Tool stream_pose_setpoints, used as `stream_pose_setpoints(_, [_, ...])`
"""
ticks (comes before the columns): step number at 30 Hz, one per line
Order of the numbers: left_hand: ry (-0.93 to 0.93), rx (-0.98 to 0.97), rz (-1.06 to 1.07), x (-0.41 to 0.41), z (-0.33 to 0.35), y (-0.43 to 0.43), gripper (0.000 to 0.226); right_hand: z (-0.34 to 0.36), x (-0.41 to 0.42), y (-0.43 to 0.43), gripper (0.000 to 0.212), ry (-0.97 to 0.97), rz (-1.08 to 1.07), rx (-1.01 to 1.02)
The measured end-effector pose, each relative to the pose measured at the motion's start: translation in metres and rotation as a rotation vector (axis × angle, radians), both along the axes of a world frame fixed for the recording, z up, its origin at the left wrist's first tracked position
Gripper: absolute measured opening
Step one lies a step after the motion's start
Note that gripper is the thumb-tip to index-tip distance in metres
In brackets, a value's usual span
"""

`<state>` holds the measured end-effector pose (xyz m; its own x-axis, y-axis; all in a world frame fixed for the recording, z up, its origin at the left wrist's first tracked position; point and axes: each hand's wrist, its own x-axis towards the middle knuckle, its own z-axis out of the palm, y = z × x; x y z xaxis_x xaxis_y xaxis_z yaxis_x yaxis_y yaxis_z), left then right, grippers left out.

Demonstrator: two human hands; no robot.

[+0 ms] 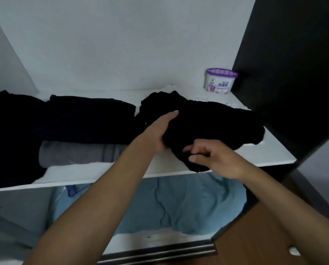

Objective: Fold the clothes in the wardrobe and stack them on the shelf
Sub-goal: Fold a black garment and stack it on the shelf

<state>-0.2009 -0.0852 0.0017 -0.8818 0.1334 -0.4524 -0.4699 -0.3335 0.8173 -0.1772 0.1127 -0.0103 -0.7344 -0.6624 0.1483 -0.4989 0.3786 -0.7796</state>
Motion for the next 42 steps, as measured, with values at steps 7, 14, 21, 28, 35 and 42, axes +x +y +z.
stream_pose_setpoints(7, [0.008, -0.202, 0.433, 0.021, -0.048, 0.079, 0.045, -0.038, 0.027, 0.073, 0.016, 0.04, -0.077, 0.082])
stream_pose_setpoints(14, [0.143, -0.38, 0.381, 0.071, -0.045, 0.09, 0.034, -0.013, -0.002, 0.122, 0.029, 0.033, -0.53, -0.251])
stream_pose_setpoints(21, [0.164, -0.482, 0.017, 0.14, -0.044, 0.079, 0.031, -0.032, 0.047, 0.084, 0.077, -0.514, -0.433, -0.305])
stream_pose_setpoints(28, [0.093, -0.446, 0.153, 0.214, -0.068, 0.019, 0.028, -0.073, 0.135, 0.01, 0.036, -0.429, -0.292, -0.257])
stream_pose_setpoints(35, [-0.094, -0.462, 0.54, 0.304, -0.123, -0.081, 0.007, -0.116, 0.217, -0.052, 0.041, -0.597, -0.318, -0.193])
stream_pose_setpoints(42, [-0.239, -0.514, 0.476, 0.354, -0.184, -0.123, 0.019, -0.123, 0.267, -0.076, 0.025, -0.508, -0.352, -0.02])
